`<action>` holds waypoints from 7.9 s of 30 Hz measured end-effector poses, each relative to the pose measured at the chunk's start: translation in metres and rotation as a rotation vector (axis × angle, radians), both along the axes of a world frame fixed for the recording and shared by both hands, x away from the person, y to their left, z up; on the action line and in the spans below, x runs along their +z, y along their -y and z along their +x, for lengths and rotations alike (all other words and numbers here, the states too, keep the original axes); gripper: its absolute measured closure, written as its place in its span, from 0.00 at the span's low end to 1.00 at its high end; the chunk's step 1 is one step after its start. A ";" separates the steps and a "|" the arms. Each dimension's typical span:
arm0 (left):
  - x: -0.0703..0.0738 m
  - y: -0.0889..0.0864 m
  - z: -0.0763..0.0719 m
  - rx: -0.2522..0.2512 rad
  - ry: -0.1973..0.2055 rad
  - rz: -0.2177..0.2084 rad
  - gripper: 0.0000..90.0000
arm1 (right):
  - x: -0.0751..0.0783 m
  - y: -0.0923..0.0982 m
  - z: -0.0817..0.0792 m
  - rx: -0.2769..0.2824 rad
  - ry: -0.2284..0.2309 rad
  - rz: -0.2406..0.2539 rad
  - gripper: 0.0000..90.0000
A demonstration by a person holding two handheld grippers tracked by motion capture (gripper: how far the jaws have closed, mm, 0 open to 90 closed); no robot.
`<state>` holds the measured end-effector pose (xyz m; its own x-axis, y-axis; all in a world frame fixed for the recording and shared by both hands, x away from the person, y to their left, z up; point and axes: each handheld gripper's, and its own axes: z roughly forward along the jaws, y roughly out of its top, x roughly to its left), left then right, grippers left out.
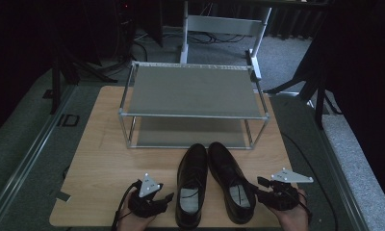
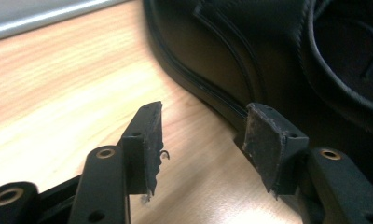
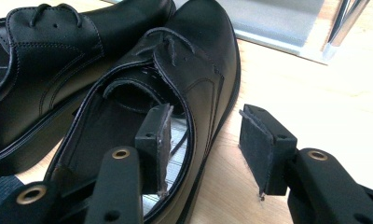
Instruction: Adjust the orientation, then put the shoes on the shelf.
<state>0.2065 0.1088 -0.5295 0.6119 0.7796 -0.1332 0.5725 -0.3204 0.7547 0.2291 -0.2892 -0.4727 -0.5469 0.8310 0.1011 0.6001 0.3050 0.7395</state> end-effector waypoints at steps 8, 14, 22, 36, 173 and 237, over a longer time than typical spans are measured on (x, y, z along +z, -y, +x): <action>-0.014 0.008 0.004 -0.057 -0.039 0.022 0.56 | -0.005 0.002 0.002 -0.020 -0.003 -0.040 0.59; -0.017 0.008 0.007 -0.070 -0.051 0.013 0.58 | -0.009 0.003 0.004 -0.021 -0.010 -0.021 0.58; -0.015 0.029 0.008 -0.153 -0.049 0.004 0.62 | -0.009 -0.001 0.005 -0.002 -0.017 -0.031 0.66; -0.017 0.054 0.011 -0.238 -0.058 -0.024 0.56 | -0.019 -0.014 0.012 0.030 -0.054 -0.053 0.85; -0.016 0.105 0.016 -0.543 -0.111 -0.105 0.61 | 0.000 -0.045 0.021 0.188 -0.182 -0.209 0.44; 0.001 0.100 0.019 -0.442 -0.036 -0.191 0.60 | -0.010 -0.036 0.017 0.087 -0.232 -0.046 0.90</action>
<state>0.2253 0.0090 -0.5281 0.8716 0.4052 -0.2759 0.4396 -0.3968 0.8058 0.2459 -0.2535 -0.4831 -0.5829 0.7886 0.1957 0.7224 0.3926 0.5692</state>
